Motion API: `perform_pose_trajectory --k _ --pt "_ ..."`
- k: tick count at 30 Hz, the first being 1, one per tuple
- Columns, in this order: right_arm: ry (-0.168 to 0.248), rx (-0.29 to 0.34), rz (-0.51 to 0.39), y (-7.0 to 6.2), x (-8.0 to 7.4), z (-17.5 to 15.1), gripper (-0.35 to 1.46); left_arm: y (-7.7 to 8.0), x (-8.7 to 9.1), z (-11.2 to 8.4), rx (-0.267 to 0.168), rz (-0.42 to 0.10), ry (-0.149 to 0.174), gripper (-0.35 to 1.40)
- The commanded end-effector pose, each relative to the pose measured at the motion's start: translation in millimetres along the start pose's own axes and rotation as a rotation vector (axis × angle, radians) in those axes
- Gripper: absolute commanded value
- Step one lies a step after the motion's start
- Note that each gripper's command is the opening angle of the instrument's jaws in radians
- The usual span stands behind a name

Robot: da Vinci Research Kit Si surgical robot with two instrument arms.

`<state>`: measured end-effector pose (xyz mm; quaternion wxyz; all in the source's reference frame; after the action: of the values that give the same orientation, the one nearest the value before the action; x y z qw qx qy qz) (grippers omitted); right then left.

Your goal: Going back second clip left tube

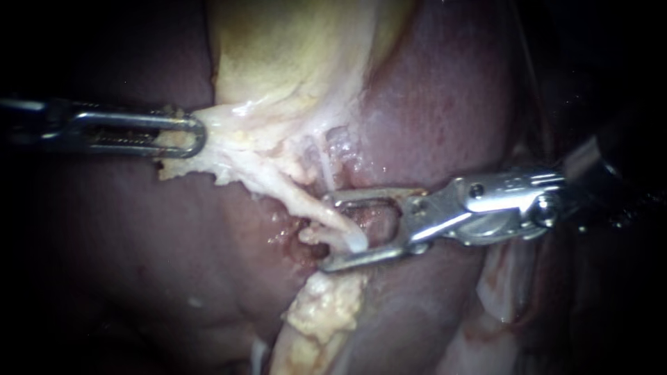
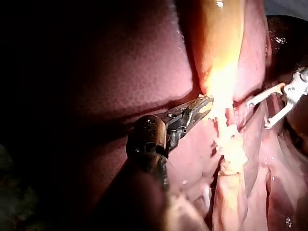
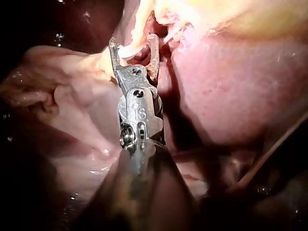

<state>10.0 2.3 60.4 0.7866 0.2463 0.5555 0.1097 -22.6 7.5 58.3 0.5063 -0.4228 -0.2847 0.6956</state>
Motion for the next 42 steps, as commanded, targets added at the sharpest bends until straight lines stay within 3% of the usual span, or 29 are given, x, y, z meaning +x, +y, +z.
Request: perform_pose_trajectory --k 1,5,16,22,27,31,42 --pt "-0.002 -0.006 -0.004 -0.1 0.5 -0.5 0.5 0.0 0.0 0.0 0.0 0.0 0.0 -0.35" --pt "-0.008 -0.025 0.014 -0.2 1.9 -1.6 0.5 0.0 0.0 0.1 0.0 0.0 0.0 -0.35" --pt "-0.015 -0.013 -0.062 -0.4 2.1 -2.2 0.5 0.0 0.0 0.0 0.0 0.0 0.0 -0.35" --pt "-0.082 -0.028 -0.119 -0.6 1.9 -3.2 0.5 -0.1 0.0 0.1 0.0 0.001 0.0 -0.35" --pt "-0.087 -0.044 -0.128 -0.5 1.8 -4.2 0.5 -0.2 -0.1 0.3 0.0 0.001 0.001 -0.35" --pt "-0.089 -0.05 -0.136 -0.5 1.9 -4.5 0.5 -0.6 -0.2 1.1 0.005 0.004 0.001 -0.35" --pt "-0.089 -0.05 -0.136 -0.5 1.8 -4.6 0.5 -2.0 -1.2 5.6 0.013 0.014 -0.006 -0.35"
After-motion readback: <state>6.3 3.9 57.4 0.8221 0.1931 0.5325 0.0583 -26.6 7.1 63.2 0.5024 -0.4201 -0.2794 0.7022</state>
